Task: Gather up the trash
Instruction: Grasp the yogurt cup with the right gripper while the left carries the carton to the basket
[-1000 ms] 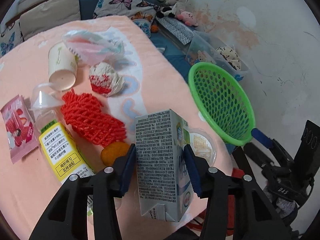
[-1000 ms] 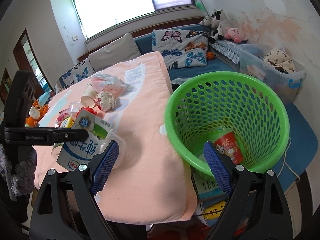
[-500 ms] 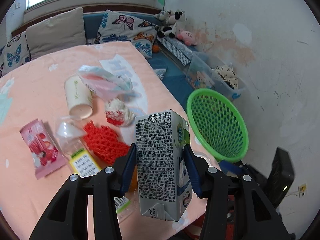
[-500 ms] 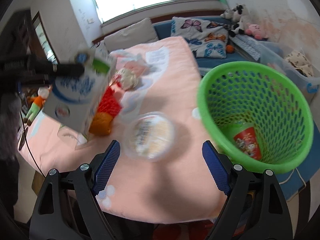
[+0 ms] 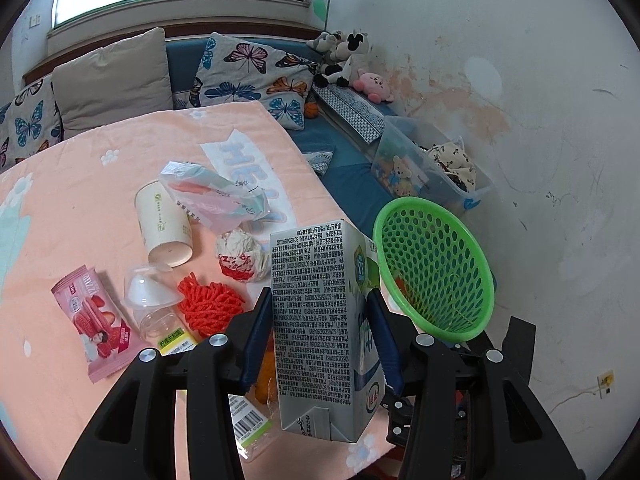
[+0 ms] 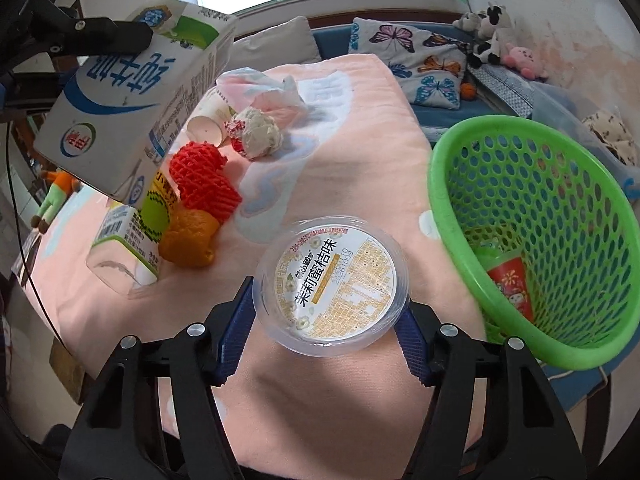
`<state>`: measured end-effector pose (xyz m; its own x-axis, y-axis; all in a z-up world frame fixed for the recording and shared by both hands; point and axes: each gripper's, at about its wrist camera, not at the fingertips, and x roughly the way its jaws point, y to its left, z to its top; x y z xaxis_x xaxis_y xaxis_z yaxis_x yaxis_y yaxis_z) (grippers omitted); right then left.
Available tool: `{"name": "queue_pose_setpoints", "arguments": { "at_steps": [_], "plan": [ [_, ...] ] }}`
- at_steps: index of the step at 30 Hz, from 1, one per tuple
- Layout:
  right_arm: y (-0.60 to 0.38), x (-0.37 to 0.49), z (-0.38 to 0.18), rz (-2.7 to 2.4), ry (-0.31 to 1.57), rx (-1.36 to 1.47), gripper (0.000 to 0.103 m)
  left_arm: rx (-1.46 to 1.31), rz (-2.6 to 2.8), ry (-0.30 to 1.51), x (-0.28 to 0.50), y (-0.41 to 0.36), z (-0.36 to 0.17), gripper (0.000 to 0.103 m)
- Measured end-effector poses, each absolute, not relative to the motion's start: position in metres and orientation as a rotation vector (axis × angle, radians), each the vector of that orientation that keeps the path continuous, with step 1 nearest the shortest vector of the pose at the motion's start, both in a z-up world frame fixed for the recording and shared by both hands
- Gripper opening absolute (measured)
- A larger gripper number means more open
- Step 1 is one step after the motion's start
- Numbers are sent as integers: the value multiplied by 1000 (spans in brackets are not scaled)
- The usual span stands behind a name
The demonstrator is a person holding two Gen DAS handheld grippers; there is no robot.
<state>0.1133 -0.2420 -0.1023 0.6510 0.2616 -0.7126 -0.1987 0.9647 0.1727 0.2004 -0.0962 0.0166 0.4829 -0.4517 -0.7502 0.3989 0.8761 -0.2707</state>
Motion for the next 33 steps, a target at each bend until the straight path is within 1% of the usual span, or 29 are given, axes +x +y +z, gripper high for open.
{"name": "queue_pose_setpoints", "arguments": {
  "at_steps": [5,12,17,22,23,24,26,33],
  "plan": [
    [-257,104,-87,254,791,104,65,-45,-539,947,204,-110,15,46],
    [-316,103,-63,135,748,150,65,-19,-579,949,214,-144,20,46],
    [-362,111,-60,42,751,172,65,2,-608,951,218,-171,23,46],
    [-394,119,-69,-17,760,202,66,38,-642,954,221,-201,24,46],
    [-400,121,-72,-20,763,209,66,43,-650,955,222,-208,24,46],
    [-406,122,-74,-31,763,216,70,50,-656,955,224,-215,23,46],
    [-413,124,-78,-44,764,223,73,61,-663,955,226,-224,22,46],
    [-425,112,-79,-63,753,230,75,89,-691,970,236,-263,11,46]
  ]
}}
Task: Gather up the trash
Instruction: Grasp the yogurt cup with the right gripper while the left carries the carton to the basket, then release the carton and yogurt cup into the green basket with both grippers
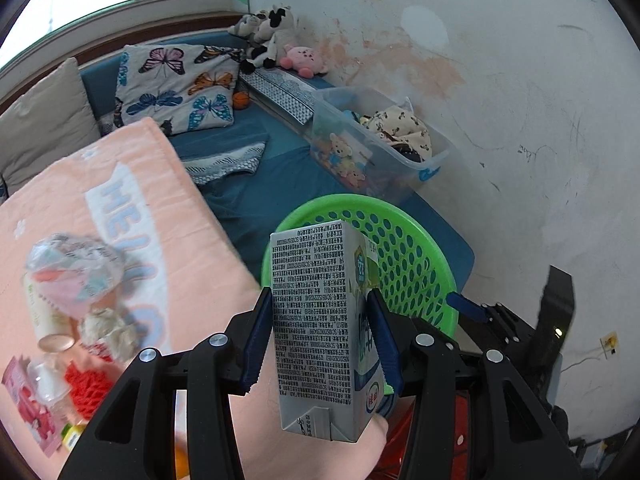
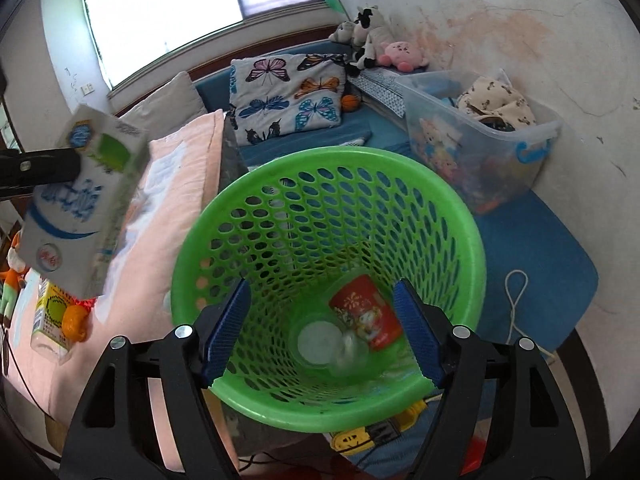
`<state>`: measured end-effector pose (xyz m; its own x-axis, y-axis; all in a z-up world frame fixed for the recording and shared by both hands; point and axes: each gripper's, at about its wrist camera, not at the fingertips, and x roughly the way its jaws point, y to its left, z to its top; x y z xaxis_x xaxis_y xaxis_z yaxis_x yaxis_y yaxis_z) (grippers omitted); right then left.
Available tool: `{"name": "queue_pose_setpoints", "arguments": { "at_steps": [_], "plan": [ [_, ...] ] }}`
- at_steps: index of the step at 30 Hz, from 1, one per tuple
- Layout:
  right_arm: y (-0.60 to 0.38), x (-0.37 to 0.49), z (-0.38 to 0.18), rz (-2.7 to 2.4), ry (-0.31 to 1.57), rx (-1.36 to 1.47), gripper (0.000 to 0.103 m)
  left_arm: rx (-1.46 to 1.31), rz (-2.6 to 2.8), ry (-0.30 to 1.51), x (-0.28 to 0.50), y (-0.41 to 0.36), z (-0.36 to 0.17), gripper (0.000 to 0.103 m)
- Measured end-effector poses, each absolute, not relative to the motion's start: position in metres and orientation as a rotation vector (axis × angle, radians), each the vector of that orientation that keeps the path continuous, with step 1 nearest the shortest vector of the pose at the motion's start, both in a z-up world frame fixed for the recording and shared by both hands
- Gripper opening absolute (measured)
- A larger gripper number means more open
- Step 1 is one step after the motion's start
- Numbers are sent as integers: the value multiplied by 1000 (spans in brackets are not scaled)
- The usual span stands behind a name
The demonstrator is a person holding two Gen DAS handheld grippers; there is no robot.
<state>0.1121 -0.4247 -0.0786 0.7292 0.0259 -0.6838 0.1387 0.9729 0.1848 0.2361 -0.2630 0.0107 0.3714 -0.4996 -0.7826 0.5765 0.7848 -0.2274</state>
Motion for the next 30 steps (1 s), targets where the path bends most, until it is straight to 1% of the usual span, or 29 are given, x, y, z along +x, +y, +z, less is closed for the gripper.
{"name": "queue_pose_setpoints", "arguments": {
  "at_steps": [15,16,17,19,24,30],
  "plan": [
    [-431,81,-79,-75,726,261,75,135,-692,1050,261,-328,-39,47],
    [-431,80,-80,-75,727,264,75,132,-693,1055,261,-328,-42,49],
    [-431,80,-80,-74,729,267,75,130,-692,1060,261,-329,-45,55],
    [-430,79,-81,-74,730,270,75,132,-688,1053,259,-328,-46,61],
    [-425,76,-78,-62,725,270,75,130,-686,1037,250,-315,-39,62],
    [-407,71,-69,-26,710,259,75,113,-618,980,233,-272,-22,63]
  ]
}}
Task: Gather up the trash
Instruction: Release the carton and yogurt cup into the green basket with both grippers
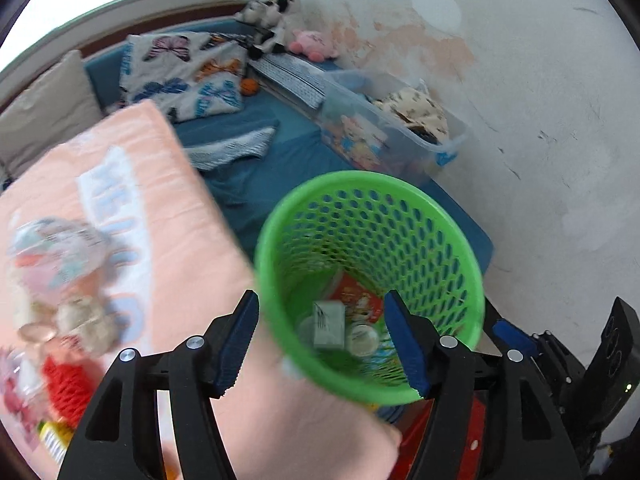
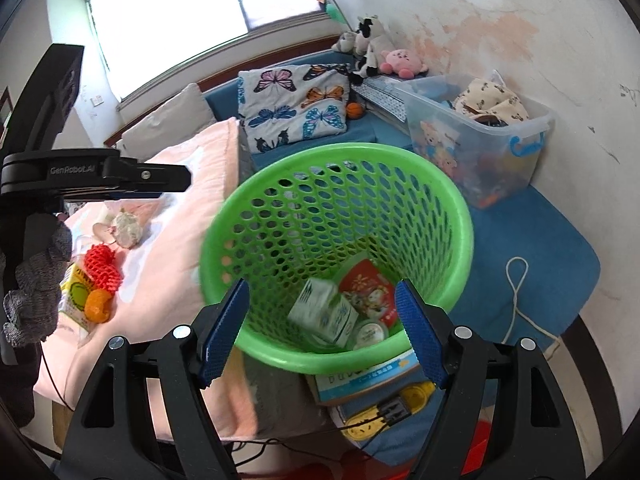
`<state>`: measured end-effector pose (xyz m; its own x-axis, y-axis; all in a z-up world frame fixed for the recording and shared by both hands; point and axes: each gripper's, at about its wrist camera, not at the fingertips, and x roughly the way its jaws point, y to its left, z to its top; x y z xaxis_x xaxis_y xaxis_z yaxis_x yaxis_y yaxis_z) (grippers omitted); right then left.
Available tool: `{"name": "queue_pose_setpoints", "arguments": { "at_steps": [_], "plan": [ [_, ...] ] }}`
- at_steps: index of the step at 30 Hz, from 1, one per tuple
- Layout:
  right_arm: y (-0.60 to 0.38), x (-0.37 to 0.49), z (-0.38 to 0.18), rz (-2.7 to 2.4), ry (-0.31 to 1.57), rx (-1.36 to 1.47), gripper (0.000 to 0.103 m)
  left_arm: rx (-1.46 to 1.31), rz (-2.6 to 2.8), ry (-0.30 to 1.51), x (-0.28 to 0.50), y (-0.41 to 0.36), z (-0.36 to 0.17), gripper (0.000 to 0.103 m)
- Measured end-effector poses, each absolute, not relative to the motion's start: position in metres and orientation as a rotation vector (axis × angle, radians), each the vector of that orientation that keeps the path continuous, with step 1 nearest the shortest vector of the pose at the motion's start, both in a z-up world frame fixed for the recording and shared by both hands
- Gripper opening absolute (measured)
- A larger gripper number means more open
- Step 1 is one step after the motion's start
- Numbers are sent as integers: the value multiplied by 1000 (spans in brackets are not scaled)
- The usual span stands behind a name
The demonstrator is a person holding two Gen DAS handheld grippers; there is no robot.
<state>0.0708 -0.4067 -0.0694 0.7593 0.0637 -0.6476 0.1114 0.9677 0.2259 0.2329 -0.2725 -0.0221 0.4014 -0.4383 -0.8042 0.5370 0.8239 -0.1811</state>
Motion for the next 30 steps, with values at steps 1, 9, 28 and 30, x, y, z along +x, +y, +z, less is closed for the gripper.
{"name": "queue_pose_setpoints", "arguments": {
  "at_steps": [1,9,28,30],
  "plan": [
    [-402,70,-68,-19,707,256,75,100,-609,972,231,-263,-19,63],
    [-365,74,-56,48,695,228,78,47,-450,923,216,-179,-3,65],
    [-243,117,-46,270,718,112,78,-145,-7,929,230,42,-22,69],
    [-231,122,-45,289,721,98,78,-165,18,948,237,54,-29,69]
  ]
}}
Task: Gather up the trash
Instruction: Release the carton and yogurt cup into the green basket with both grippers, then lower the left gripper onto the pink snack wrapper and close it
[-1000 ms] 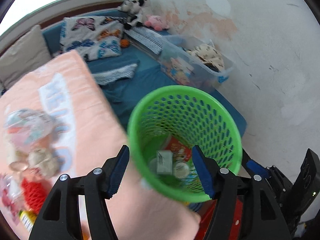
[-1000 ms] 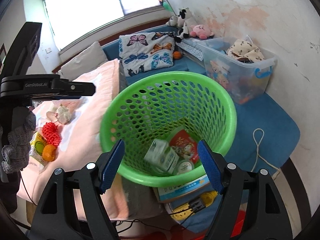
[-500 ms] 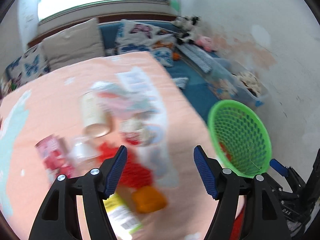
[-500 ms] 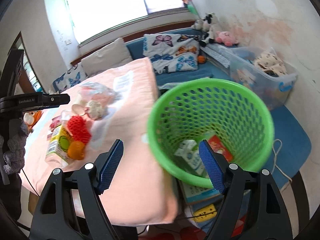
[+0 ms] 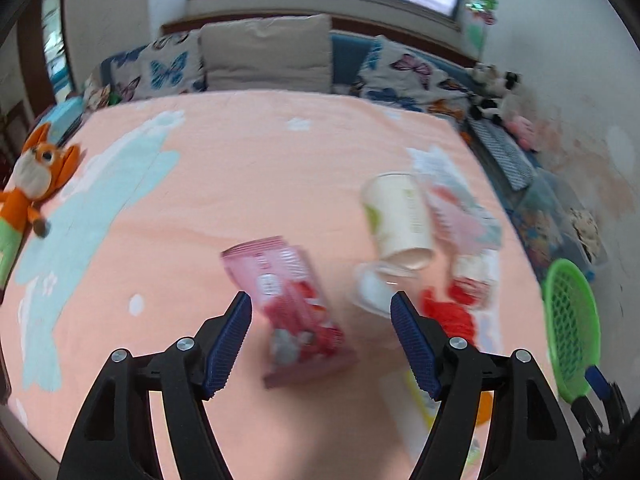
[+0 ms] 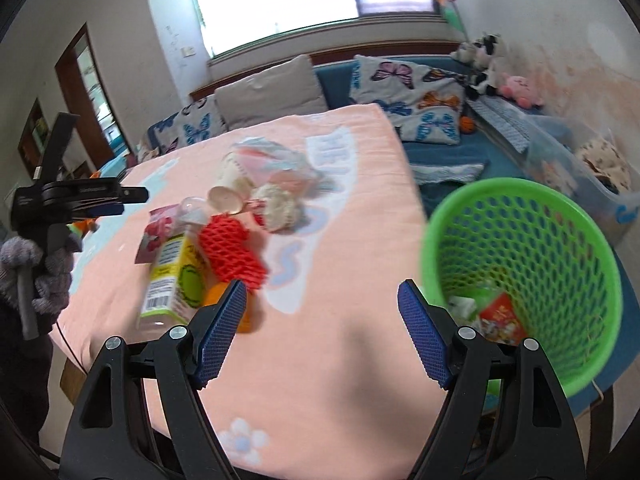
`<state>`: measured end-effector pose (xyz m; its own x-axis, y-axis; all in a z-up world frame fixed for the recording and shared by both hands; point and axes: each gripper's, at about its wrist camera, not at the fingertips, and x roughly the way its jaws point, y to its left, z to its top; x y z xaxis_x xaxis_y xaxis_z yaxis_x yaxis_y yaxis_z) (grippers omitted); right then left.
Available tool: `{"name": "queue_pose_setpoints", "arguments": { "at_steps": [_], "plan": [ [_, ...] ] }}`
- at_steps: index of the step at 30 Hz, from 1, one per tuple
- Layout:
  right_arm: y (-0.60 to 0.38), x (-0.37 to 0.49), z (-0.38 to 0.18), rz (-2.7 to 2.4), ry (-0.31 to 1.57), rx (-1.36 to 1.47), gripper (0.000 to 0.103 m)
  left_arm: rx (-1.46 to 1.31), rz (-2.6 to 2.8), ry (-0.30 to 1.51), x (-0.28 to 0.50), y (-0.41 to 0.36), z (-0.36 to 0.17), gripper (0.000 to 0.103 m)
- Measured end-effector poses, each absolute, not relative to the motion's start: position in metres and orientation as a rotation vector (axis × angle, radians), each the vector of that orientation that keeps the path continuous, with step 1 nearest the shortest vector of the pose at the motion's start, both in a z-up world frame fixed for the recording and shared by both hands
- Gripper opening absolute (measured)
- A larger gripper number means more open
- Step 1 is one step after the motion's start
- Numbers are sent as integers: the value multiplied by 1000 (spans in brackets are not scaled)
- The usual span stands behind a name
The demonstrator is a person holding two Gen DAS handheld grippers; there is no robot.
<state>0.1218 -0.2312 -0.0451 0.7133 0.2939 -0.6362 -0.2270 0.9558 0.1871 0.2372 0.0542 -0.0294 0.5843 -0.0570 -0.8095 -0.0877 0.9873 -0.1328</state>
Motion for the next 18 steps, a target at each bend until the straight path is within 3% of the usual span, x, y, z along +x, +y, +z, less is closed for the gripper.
{"name": "queue_pose_setpoints", "arguments": {
  "at_steps": [18],
  "plan": [
    [-189,142,-61,362,774,48,78,-272,105,1073,282,81,-86,75]
  ]
}}
